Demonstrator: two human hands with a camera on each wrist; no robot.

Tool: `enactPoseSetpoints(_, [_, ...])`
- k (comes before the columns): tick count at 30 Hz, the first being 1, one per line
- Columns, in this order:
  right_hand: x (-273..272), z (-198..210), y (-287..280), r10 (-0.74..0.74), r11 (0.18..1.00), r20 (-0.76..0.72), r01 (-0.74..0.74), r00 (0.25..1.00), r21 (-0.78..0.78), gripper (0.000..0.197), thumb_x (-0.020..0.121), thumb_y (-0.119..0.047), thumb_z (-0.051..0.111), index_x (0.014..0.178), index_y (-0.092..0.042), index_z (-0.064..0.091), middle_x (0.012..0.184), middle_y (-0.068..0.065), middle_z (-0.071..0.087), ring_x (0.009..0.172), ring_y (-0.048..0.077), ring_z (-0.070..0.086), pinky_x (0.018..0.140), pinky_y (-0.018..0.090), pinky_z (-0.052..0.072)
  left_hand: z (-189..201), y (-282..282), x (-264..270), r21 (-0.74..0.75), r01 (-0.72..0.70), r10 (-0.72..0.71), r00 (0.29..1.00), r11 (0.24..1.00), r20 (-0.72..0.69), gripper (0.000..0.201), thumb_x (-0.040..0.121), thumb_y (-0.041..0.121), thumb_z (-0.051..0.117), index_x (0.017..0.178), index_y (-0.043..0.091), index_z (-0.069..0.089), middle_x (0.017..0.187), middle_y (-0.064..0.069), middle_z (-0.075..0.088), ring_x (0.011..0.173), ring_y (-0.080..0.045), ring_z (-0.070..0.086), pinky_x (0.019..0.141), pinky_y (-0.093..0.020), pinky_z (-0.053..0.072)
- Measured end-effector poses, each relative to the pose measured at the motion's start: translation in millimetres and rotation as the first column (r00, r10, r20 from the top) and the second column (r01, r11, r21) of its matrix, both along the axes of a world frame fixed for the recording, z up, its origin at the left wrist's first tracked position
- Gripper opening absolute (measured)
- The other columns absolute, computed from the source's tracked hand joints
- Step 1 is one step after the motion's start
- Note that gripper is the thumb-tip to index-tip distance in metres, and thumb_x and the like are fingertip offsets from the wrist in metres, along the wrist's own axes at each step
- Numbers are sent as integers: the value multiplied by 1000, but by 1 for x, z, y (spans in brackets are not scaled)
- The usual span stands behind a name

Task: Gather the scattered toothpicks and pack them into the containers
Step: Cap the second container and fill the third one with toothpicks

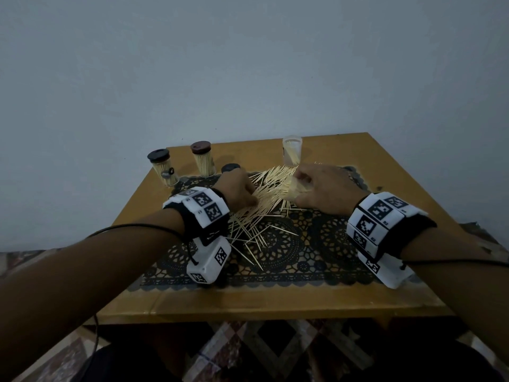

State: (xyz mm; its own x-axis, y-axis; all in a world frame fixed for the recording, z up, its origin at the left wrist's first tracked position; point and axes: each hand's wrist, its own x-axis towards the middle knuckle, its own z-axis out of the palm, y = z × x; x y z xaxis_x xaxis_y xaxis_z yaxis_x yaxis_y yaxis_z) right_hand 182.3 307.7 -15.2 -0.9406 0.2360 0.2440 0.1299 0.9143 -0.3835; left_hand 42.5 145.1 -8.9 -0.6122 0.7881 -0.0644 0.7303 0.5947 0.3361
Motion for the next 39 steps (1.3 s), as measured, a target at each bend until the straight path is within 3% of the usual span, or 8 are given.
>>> enactPoseSetpoints(6, [-1, -3, 3, -7, 1000, -22, 8, 1000, 17, 49, 75, -49, 77, 107, -14, 63, 99, 0, 65, 86, 18, 58, 58, 20, 33, 12, -16, -10, 96, 25, -33, 996, 995, 78, 36, 87, 22, 69, 53, 23, 58, 46, 10, 48, 39, -3, 38, 43, -14, 31])
enactPoseSetpoints(13, [-3, -3, 4, 16, 998, -28, -15, 999, 59, 49, 75, -48, 78, 110, -16, 64, 102, 1, 66, 85, 15, 53, 59, 21, 29, 32, -25, 0, -16, 167, -166, 983, 986, 75, 10, 90, 27, 64, 89, 21, 73, 68, 14, 64, 53, 8, 55, 49, -5, 37])
enactPoseSetpoints(18, [-2, -1, -2, 86, 996, -27, -85, 996, 36, 46, 73, -42, 81, 107, -14, 66, 100, 0, 65, 82, 13, 53, 61, 20, 32, 36, -11, 10, -155, 239, -251, 966, 958, -58, 14, 90, 26, 65, 85, 16, 75, 64, 7, 62, 56, -10, 52, 55, -26, 42])
enactPoseSetpoints(23, [-6, -5, -5, 113, 990, 17, -114, 993, 80, 42, 70, -37, 81, 105, -20, 66, 97, 0, 63, 89, 20, 54, 71, 28, 35, 37, 5, 26, -198, 276, -311, 934, 941, -175, 16, 91, 22, 64, 98, 12, 74, 62, 9, 54, 52, -6, 43, 49, -19, 29])
enactPoseSetpoints(27, [-6, -3, -6, 118, 988, 24, -119, 993, 97, 43, 72, -34, 79, 109, -19, 66, 99, 1, 63, 88, 18, 51, 71, 27, 33, 33, 10, 29, -71, 218, -229, 941, 973, -250, 27, 84, 27, 72, 106, 14, 63, 86, 9, 53, 76, -9, 46, 51, -12, 27])
enactPoseSetpoints(34, [-4, 0, -7, 129, 988, 6, -129, 992, 82, 45, 71, -32, 82, 109, -13, 66, 97, 3, 66, 85, 20, 57, 68, 29, 36, 30, 10, 31, 134, 214, -179, 956, 968, -233, 22, 78, 22, 77, 95, 12, 68, 83, 10, 57, 77, -5, 52, 58, 3, 32])
enactPoseSetpoints(36, [-3, 0, -6, 124, 990, -2, -123, 992, 64, 46, 71, -33, 82, 109, -13, 66, 98, 4, 67, 85, 21, 60, 71, 31, 43, 30, 8, 28, 159, 207, -182, 970, 965, -160, 24, 76, 21, 79, 97, 15, 69, 84, 13, 58, 79, -5, 59, 64, 0, 39])
enactPoseSetpoints(39, [-3, 0, -7, 110, 993, 1, -109, 994, 43, 48, 71, -32, 82, 112, -12, 66, 101, 5, 68, 88, 21, 61, 78, 34, 48, 27, -1, 19, 202, 189, -173, 980, 961, -94, 29, 77, 24, 79, 103, 23, 67, 98, 12, 62, 86, -6, 66, 83, -31, 55])
